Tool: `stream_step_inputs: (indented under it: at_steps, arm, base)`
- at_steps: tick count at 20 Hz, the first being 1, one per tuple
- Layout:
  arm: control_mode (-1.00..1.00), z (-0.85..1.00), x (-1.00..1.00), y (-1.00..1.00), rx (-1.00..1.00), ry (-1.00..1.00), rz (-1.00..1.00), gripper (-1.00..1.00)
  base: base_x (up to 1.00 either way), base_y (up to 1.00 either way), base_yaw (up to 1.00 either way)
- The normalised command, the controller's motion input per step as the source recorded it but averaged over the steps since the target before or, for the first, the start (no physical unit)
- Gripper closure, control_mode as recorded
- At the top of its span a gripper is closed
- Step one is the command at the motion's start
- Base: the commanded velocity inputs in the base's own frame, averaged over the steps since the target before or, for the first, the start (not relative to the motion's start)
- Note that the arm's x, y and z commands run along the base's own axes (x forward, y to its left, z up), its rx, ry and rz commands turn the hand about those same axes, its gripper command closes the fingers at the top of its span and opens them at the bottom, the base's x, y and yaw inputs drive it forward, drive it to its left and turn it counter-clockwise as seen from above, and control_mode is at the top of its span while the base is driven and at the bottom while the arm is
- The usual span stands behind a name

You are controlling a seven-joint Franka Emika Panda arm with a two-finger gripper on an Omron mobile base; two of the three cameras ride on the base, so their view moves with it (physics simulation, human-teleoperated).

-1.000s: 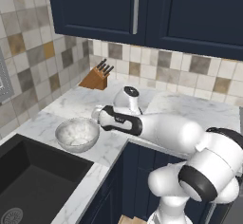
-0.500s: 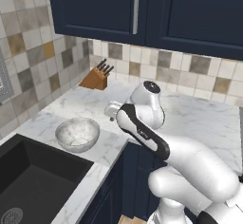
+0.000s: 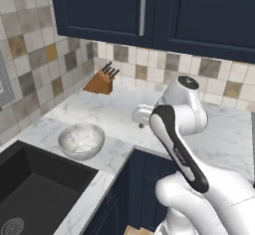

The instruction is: Pick the cup and bowl from the counter and place them on the counter next to the sink.

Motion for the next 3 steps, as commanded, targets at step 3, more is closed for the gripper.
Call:
stream_step_inputs:
  at_steps: [3]
  arm:
    - [-1.0,0.4,-0.89,-0.61,-0.1,0.0,0.01,-1.0]
  base:
    - [0.0,0.0,0.0]
